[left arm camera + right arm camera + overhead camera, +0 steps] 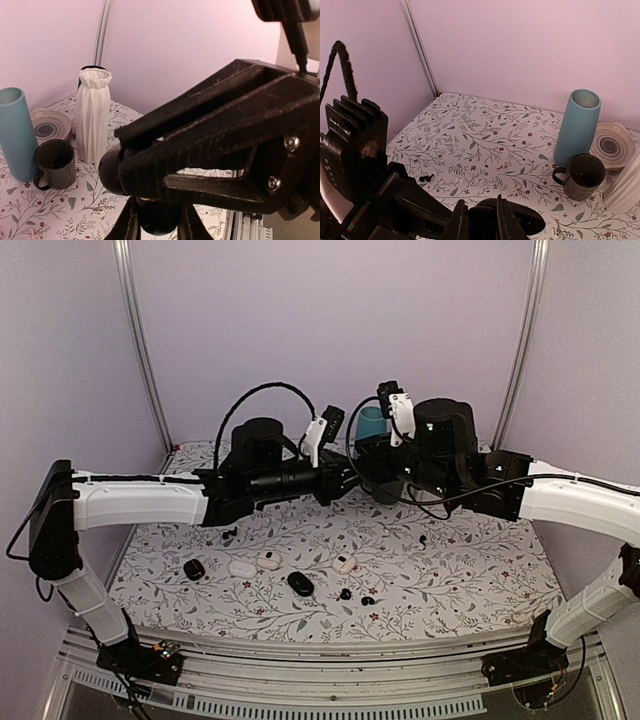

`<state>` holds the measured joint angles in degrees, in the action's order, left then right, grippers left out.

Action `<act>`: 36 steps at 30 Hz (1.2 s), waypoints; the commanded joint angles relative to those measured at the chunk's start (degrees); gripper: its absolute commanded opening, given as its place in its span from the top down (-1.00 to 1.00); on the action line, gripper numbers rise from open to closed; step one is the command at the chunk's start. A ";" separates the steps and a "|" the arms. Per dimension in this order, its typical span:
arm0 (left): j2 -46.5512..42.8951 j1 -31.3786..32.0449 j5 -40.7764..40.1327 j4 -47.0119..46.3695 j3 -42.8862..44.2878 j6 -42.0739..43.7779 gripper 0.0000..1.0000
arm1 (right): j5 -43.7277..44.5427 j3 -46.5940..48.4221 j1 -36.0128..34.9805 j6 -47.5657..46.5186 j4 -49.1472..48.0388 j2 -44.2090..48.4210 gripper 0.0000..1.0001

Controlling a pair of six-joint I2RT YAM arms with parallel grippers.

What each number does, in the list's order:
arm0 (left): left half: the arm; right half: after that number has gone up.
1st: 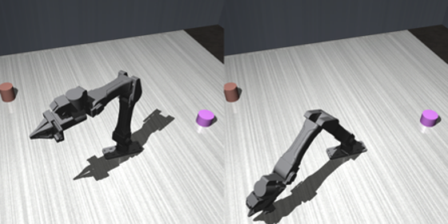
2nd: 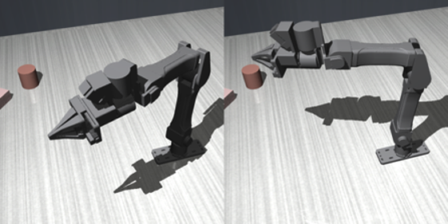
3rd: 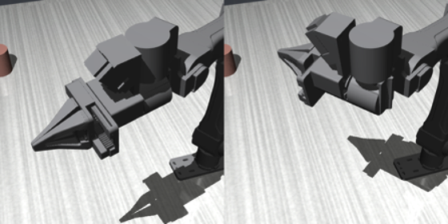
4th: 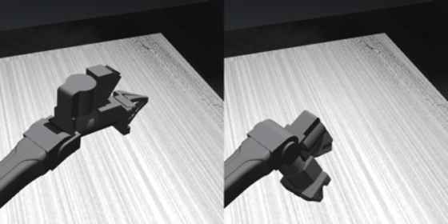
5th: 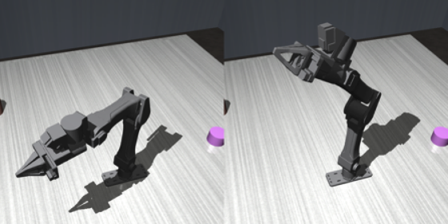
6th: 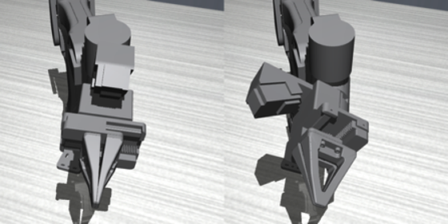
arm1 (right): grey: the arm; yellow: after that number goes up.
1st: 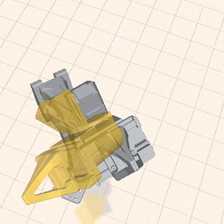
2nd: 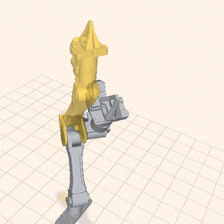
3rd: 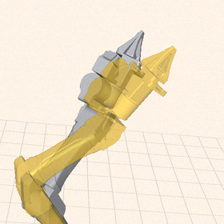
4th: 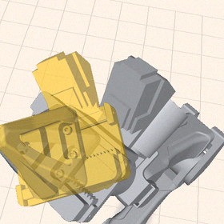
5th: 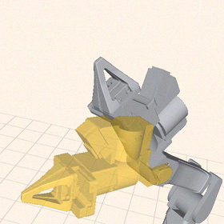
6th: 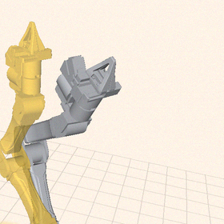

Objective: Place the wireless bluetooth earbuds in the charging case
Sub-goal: Insert the left earbud into the left side groove of the charging case.

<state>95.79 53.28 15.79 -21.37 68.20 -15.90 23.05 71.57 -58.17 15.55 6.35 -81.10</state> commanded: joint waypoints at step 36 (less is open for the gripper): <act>-4.94 0.10 1.22 -3.49 -3.04 6.13 1.00 | -8.45 -0.92 1.13 5.37 4.00 4.47 0.10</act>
<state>93.76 53.36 15.03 -21.82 66.00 -10.96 17.06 71.53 -58.02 19.46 8.62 -79.72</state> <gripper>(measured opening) 0.201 0.412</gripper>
